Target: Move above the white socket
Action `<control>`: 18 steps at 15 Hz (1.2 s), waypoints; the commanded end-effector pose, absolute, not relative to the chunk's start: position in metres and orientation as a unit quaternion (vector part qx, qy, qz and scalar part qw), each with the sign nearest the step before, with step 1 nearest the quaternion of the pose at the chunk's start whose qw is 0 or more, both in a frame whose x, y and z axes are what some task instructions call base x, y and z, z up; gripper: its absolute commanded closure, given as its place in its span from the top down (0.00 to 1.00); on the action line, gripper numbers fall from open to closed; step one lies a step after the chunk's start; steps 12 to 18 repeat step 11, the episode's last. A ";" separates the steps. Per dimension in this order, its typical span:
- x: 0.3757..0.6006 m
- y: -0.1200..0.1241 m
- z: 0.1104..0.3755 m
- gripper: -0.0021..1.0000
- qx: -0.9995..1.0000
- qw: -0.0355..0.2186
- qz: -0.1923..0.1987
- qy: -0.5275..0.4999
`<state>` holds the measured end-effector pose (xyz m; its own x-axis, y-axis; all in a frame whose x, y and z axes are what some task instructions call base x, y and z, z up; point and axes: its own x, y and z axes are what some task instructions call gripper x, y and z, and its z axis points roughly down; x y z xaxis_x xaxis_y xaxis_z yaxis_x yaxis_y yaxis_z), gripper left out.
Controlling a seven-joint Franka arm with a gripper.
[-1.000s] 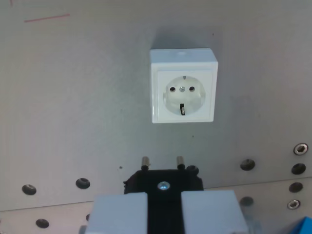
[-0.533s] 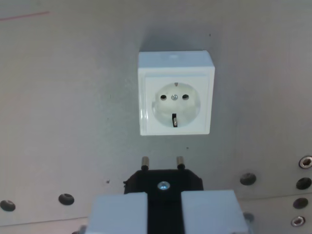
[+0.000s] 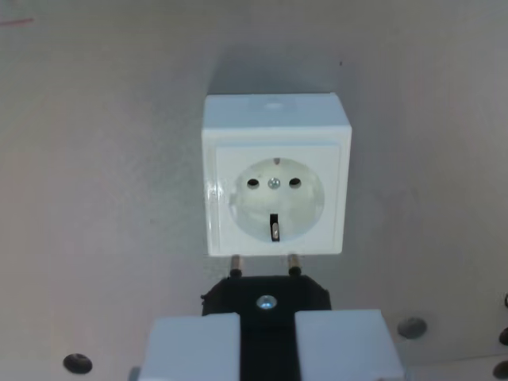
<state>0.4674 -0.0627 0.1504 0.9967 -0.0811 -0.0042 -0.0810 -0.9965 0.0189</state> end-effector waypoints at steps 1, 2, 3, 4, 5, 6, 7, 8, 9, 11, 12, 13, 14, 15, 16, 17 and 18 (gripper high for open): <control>0.462 -0.069 0.134 0.00 0.998 0.023 0.052 -0.027; 0.461 -0.070 0.130 0.00 0.998 0.023 0.052 -0.028; 0.460 -0.070 0.127 0.00 0.998 0.023 0.052 -0.029; 0.459 -0.071 0.123 0.00 0.998 0.022 0.053 -0.029; 0.458 -0.071 0.121 0.00 0.998 0.022 0.053 -0.029; 0.458 -0.071 0.119 0.00 0.998 0.022 0.053 -0.029; 0.457 -0.072 0.117 0.00 0.998 0.022 0.053 -0.029; 0.456 -0.072 0.115 0.00 0.998 0.022 0.054 -0.029; 0.455 -0.072 0.114 0.00 0.998 0.022 0.055 -0.029; 0.454 -0.072 0.112 0.00 0.998 0.022 0.055 -0.029; 0.454 -0.072 0.112 0.00 0.998 0.022 0.055 -0.029; 0.454 -0.072 0.112 0.00 0.998 0.022 0.055 -0.029; 0.454 -0.072 0.112 0.00 0.998 0.022 0.055 -0.029; 0.454 -0.072 0.112 0.00 0.998 0.022 0.055 -0.029; 0.454 -0.072 0.112 0.00 0.998 0.022 0.055 -0.029; 0.454 -0.072 0.112 0.00 0.998 0.022 0.055 -0.029; 0.454 -0.072 0.112 0.00 0.998 0.022 0.055 -0.029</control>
